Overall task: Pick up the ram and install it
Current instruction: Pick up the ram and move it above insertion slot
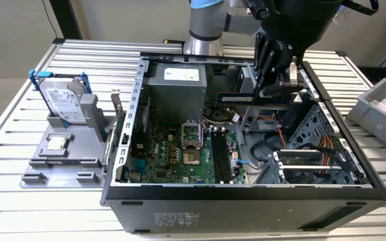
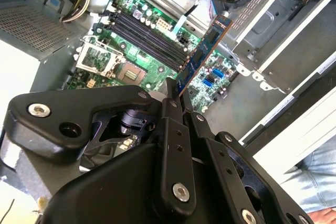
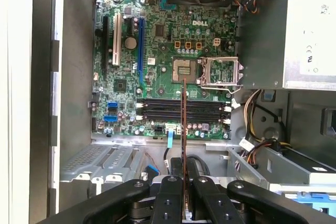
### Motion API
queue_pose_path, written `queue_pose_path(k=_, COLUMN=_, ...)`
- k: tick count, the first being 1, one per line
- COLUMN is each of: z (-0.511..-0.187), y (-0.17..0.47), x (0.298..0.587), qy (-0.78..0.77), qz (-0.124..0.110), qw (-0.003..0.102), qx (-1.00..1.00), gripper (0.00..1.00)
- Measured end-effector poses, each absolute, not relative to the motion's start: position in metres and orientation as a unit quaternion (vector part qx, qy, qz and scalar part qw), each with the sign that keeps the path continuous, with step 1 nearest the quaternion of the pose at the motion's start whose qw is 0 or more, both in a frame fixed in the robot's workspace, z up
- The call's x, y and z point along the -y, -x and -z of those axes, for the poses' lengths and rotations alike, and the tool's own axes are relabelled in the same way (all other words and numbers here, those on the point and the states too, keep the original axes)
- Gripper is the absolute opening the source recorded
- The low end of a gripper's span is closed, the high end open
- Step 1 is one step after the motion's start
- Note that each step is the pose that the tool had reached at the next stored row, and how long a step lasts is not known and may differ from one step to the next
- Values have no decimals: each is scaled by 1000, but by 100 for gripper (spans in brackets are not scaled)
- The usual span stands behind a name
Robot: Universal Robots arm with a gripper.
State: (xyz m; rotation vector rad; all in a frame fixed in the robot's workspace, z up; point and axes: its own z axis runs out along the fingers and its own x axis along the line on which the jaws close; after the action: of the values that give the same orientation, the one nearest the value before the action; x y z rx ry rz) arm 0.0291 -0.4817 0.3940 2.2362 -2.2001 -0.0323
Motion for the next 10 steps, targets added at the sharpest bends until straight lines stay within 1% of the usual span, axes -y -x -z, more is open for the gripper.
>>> queue_pose_path(k=10, z=-394, y=-29, x=474, qy=-713, qz=10, qw=2, qx=701, gripper=0)
